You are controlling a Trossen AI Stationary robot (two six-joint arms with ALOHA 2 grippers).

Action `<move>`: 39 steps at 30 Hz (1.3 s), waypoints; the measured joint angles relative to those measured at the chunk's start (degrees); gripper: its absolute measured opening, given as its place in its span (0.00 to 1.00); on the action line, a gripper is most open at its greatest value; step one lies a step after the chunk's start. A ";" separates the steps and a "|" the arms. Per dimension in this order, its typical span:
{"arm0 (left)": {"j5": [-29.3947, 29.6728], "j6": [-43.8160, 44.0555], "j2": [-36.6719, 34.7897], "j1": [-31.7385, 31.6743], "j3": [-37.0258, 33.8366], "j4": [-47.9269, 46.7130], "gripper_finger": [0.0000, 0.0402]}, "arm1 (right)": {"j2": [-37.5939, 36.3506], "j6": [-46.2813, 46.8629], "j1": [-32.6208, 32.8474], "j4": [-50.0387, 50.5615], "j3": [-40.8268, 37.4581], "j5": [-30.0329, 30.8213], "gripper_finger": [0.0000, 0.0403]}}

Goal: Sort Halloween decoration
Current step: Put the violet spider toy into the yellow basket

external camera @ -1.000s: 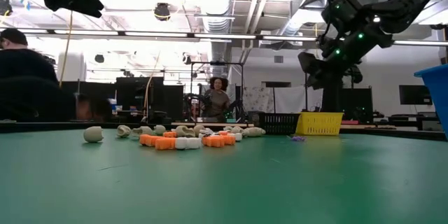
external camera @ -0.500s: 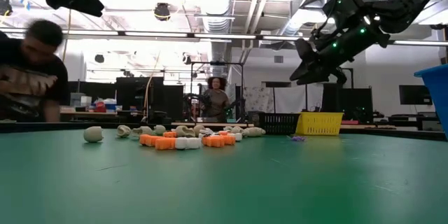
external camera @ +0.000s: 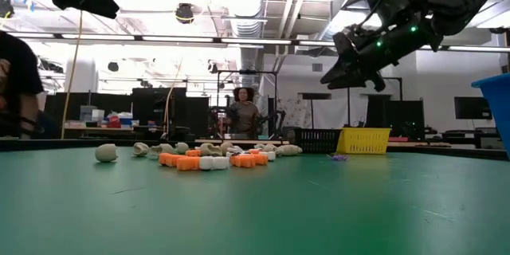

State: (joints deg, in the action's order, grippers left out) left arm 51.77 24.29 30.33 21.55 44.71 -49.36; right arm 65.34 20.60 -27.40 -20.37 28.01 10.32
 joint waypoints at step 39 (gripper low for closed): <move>-12.27 -10.32 -3.87 0.01 -19.47 41.13 0.47 | 26.91 -9.55 31.76 -26.79 -1.60 0.73 0.30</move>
State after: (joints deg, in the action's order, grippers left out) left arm 39.49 13.98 26.46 21.56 25.24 -8.23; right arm 92.25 11.05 4.36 -47.16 26.41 11.05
